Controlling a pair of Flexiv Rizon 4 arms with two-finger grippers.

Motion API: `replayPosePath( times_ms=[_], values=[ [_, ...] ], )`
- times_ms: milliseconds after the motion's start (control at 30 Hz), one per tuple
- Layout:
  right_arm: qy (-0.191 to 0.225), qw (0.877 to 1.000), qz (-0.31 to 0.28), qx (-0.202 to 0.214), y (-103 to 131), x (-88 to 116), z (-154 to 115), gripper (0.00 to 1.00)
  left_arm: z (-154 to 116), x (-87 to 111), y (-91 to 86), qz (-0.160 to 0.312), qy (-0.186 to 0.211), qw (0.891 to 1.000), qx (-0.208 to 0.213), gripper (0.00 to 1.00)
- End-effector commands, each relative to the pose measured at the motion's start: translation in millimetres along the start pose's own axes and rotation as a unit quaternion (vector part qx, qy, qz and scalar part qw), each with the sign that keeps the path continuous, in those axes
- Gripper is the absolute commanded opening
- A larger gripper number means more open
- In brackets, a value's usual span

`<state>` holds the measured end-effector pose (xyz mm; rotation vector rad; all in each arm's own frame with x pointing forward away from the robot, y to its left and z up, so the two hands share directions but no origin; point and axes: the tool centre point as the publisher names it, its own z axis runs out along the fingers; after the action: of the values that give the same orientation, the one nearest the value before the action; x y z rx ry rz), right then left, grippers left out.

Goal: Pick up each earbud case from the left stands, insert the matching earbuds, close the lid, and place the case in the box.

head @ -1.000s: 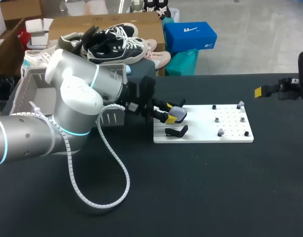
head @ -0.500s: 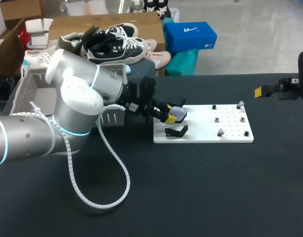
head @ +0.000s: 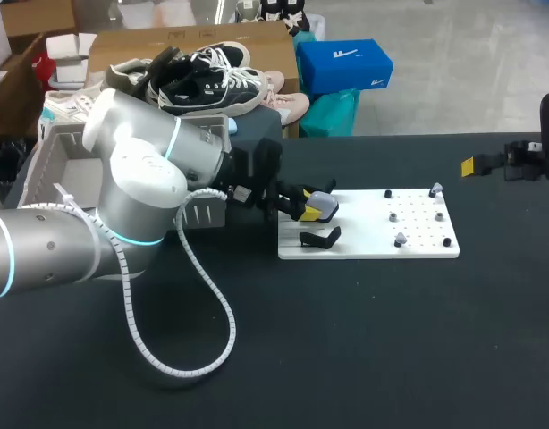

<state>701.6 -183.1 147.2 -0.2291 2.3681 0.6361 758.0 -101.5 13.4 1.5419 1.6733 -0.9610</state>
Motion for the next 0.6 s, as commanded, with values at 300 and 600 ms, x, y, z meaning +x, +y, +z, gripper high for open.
replayPosePath(
  times_ms=[300,600],
  values=[
    [0.001,1.000,0.000,0.000,-0.2,-0.1,-1.2,1.00,-7.3,-6.5,1.6,-0.015,-0.022,0.999,0.019,0.00],
    [0.001,1.000,0.000,0.000,-0.2,-0.1,-1.2,1.00,-11.5,-15.0,2.7,-0.012,-0.035,0.999,-0.001,0.00]
  ],
)
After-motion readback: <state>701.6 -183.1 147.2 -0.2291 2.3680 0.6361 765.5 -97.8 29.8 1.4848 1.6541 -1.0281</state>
